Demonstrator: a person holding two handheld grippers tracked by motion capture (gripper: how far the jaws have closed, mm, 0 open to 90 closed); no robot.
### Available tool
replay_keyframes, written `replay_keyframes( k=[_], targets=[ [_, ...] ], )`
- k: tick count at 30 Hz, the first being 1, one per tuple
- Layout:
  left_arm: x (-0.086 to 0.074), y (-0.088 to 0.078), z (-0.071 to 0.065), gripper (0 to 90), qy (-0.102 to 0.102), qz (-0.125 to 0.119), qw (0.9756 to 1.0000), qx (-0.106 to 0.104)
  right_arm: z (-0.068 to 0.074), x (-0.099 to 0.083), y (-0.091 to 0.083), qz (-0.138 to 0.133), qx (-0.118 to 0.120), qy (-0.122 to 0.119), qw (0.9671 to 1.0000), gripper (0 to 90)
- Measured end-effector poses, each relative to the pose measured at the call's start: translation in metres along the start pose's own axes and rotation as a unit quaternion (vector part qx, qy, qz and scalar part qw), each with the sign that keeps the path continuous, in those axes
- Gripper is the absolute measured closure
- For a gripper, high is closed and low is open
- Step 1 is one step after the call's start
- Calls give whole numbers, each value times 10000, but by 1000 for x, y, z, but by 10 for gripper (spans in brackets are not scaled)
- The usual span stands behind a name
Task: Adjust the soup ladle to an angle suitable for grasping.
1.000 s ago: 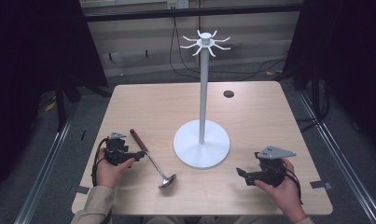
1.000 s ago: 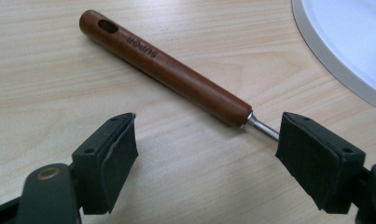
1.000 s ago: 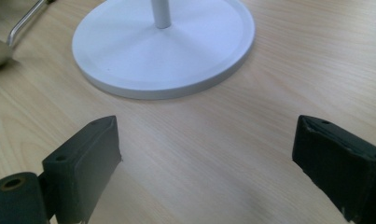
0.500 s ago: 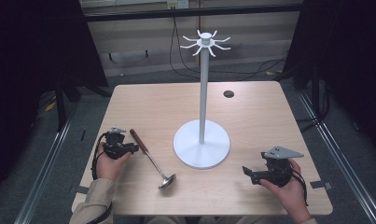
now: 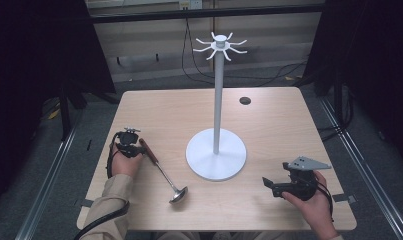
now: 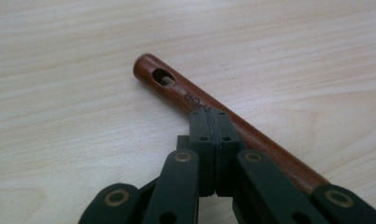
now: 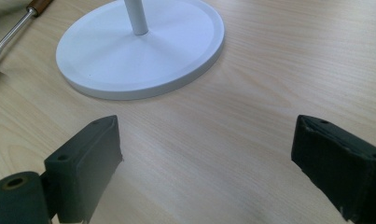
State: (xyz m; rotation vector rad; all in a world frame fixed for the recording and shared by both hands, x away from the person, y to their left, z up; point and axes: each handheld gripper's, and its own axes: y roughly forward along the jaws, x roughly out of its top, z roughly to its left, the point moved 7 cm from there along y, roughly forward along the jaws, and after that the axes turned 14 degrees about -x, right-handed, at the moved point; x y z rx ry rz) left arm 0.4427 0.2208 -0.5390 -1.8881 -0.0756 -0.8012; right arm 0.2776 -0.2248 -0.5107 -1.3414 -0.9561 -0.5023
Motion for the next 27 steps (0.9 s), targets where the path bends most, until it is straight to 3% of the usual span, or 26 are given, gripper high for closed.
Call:
replay_keyframes(
  k=[3,5,13,19,21,27],
  targets=[
    [1,4,0,869,-40,-24,10000,-23,1,0,0,-10,29,34,10000,78],
    [5,13,-7,859,-154,-164,9996,-190,2,0,0,-18,51,-5,10000,78],
    [22,28,-27,825,61,-162,9992,-350,4,1,1,-24,86,-21,10000,77],
    [36,39,-45,811,297,-5,9986,-448,5,1,1,-23,95,-12,10000,75],
    [40,42,-48,807,298,-15,9987,-418,6,1,2,-42,123,-30,9999,75],
    [45,49,-58,789,224,16,9978,-631,8,2,2,-53,160,-41,9998,74]
  ],
)
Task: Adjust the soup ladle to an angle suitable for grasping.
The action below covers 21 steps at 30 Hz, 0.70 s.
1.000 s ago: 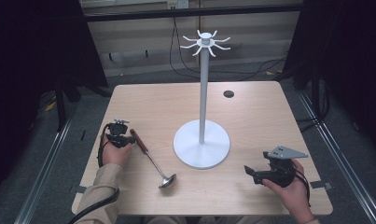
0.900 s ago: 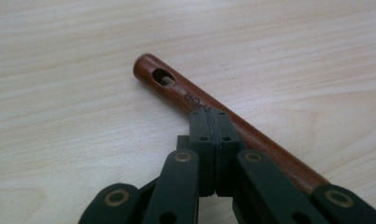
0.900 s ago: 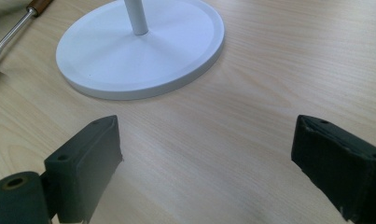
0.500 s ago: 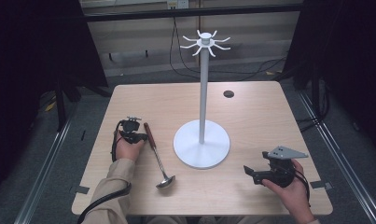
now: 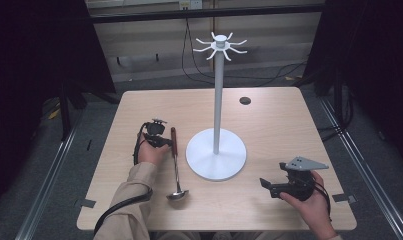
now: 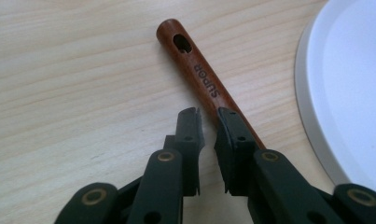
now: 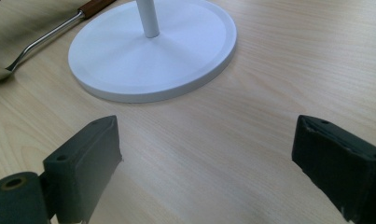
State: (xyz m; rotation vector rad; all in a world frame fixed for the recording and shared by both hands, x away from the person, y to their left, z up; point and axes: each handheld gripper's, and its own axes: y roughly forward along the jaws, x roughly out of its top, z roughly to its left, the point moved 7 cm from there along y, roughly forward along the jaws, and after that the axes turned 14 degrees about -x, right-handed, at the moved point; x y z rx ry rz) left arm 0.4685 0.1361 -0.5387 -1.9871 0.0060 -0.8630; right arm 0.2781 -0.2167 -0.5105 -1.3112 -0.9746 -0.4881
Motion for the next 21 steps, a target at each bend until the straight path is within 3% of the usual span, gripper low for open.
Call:
replay_keyframes(
  k=[4,8,10,11,16,18,21],
  targets=[
    [1,-1,0,754,29,106,9999,48,0,0,0,4,13,7,10000,74],
    [2,-11,-4,651,-72,179,9997,121,1,1,-1,-5,52,24,10000,75],
    [2,-12,-7,580,-158,120,9998,85,1,1,-1,-12,35,36,10000,75],
    [1,-17,-11,558,-293,131,9995,51,0,1,-1,-12,32,44,10000,76],
    [-6,-18,-19,483,-540,374,9978,6,0,3,-3,-65,15,59,10000,76],
    [-8,-16,-23,477,-584,440,9973,8,0,4,-4,-76,11,69,9999,76],
    [-8,-9,-28,475,-555,740,9957,101,0,3,-4,-68,1,84,9999,76]
  ],
)
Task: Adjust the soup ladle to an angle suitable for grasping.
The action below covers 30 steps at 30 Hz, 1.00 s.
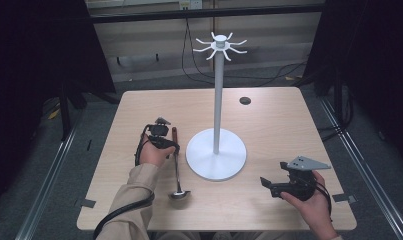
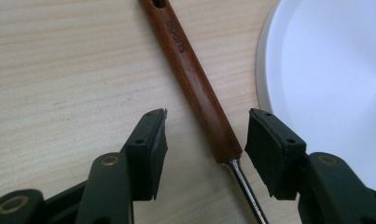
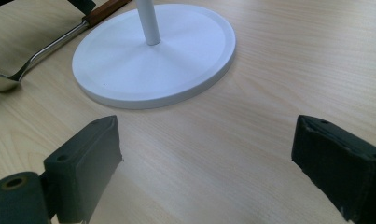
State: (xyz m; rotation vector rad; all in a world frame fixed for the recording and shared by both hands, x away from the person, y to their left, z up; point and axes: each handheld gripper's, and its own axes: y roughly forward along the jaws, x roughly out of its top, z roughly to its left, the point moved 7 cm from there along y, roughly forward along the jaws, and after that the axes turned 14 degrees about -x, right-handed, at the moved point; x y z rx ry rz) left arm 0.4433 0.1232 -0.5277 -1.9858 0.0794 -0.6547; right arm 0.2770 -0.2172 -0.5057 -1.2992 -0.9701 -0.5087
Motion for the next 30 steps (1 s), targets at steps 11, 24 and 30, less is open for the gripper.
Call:
replay_keyframes(
  k=[11,24,30],
  targets=[
    [1,16,-8,623,-190,413,9986,262,1,-2,1,37,28,-46,10000,76],
    [0,14,-5,743,-385,391,9969,558,3,-1,2,45,56,-105,9999,82],
    [-3,10,1,746,-365,368,9972,548,-1,-2,2,29,22,-28,10000,82]
  ],
)
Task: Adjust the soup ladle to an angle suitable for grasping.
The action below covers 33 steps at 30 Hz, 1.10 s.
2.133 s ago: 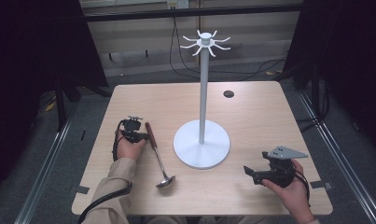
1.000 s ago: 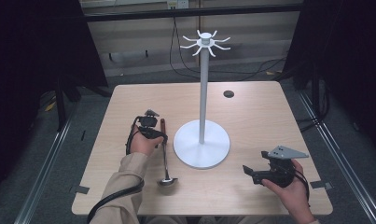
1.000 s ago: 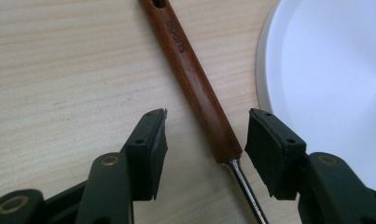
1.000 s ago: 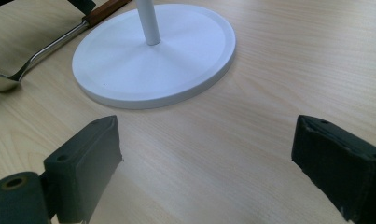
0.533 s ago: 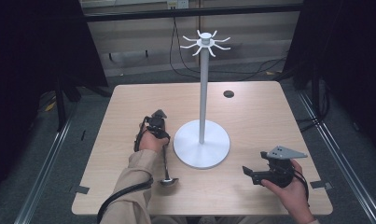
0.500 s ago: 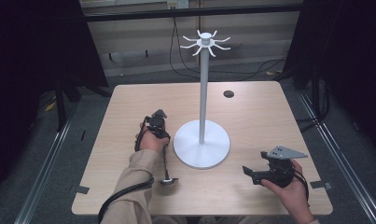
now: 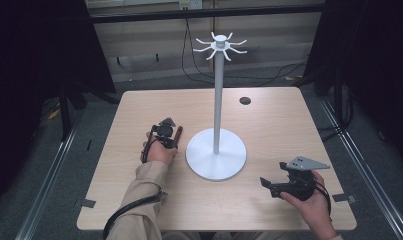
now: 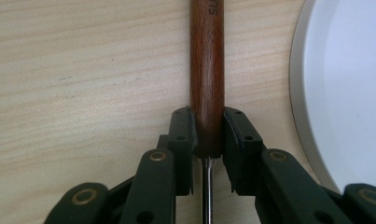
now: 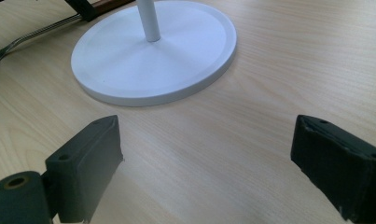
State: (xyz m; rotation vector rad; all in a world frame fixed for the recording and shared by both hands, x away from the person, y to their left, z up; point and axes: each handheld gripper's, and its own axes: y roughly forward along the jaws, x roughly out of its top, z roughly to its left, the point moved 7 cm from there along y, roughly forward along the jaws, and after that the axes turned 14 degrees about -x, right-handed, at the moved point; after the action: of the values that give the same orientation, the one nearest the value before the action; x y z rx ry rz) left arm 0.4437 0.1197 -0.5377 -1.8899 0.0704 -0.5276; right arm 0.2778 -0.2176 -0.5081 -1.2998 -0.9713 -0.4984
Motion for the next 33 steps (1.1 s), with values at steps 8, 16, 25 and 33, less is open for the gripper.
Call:
replay_keyframes(
  k=[8,16,25,33],
  targets=[
    [2,-21,0,747,193,-269,9986,-419,-1,0,0,-36,38,24,10000,60],
    [8,-63,-9,749,601,-1136,9859,-1074,-2,2,0,-132,50,50,9999,25],
    [5,-97,-17,748,1098,-1821,9663,-1449,-1,1,0,-157,48,68,9998,15],
    [6,-124,-30,749,1380,-2444,9435,-1760,-1,1,0,-177,40,88,9998,16]
  ],
)
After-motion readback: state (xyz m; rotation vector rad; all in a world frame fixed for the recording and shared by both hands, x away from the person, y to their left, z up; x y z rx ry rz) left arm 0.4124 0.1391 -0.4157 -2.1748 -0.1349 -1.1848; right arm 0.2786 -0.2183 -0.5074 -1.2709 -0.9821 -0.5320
